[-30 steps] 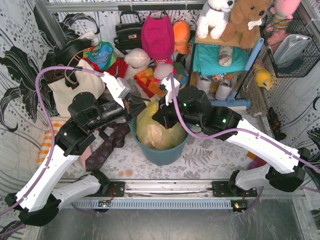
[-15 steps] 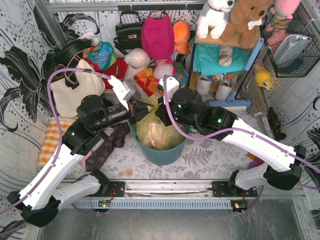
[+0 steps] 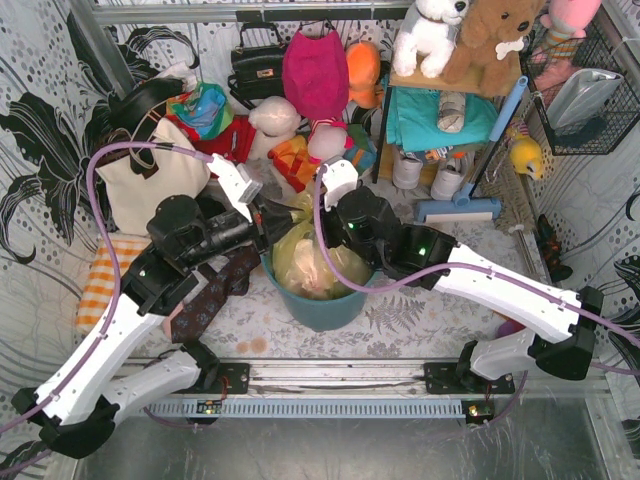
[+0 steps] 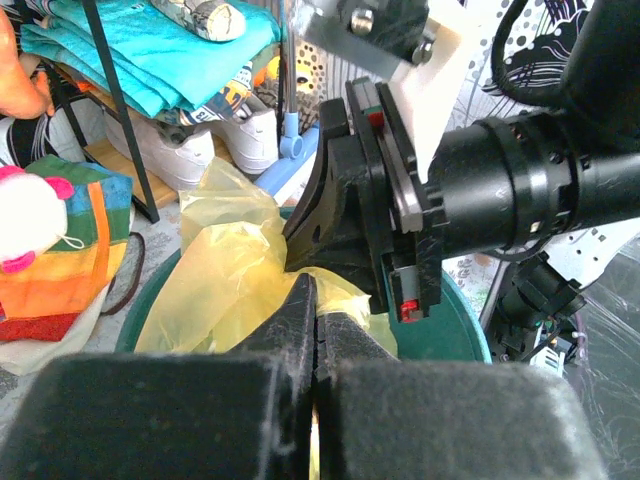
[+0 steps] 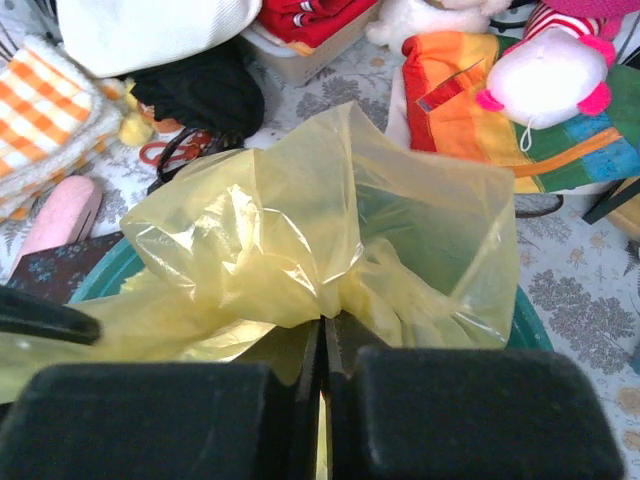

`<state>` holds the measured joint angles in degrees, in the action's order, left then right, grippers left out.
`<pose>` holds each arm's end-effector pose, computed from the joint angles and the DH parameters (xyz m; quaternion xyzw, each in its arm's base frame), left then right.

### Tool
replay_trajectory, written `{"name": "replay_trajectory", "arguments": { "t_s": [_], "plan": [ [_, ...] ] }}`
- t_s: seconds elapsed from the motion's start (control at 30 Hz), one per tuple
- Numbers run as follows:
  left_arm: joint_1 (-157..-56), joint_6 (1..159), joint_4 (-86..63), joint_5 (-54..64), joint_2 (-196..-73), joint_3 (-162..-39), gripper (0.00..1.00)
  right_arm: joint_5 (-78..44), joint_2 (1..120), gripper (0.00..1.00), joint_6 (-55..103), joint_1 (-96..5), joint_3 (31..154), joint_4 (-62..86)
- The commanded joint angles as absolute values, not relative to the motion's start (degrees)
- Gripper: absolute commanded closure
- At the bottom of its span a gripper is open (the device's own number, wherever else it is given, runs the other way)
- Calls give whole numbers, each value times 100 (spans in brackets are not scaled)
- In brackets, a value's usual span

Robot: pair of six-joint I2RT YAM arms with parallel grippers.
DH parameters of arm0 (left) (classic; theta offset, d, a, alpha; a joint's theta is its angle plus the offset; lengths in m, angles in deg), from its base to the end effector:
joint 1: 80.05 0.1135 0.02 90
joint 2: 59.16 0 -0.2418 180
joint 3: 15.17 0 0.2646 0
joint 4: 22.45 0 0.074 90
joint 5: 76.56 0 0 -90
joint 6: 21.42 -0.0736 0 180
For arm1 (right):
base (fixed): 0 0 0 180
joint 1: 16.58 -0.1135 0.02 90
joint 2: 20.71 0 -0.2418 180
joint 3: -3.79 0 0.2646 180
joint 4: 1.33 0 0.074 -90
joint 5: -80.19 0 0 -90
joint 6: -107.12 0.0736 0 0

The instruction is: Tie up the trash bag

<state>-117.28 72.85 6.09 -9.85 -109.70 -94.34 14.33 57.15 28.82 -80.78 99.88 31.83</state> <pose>0.1736 -0.1685 0.4272 0.3333 0.6231 -0.3789 0.5976 0.1824 0.3082 0.3963 -0.2287 0.7518 0.2356 0.5718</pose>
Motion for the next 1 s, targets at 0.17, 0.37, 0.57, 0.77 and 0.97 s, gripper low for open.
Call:
{"name": "replay_trajectory", "arguments": {
  "t_s": [0.17, 0.37, 0.57, 0.77, 0.97],
  "plan": [
    [-11731, 7354, 357, -795, -10765, -9318, 100, 2095, 5238, 100, 2391, -8121, 8853, 873],
    [-11731, 7431, 327, -518, -10585, -9064, 100, 1667, 5127, 100, 2323, -8124, 8056, -846],
    [-11731, 7541, 296, -383, -10425, -8767, 100, 1359, 5369, 100, 2556, -8122, 7713, -1976],
    [-11731, 7657, 258, -339, -10275, -8594, 100, 1893, 5668, 100, 2605, -8124, 7294, -3245],
    [-11731, 7723, 303, -211, -10128, -8499, 100, 2325, 6084, 100, 2475, -8122, 7231, -3809]
  ]
}}
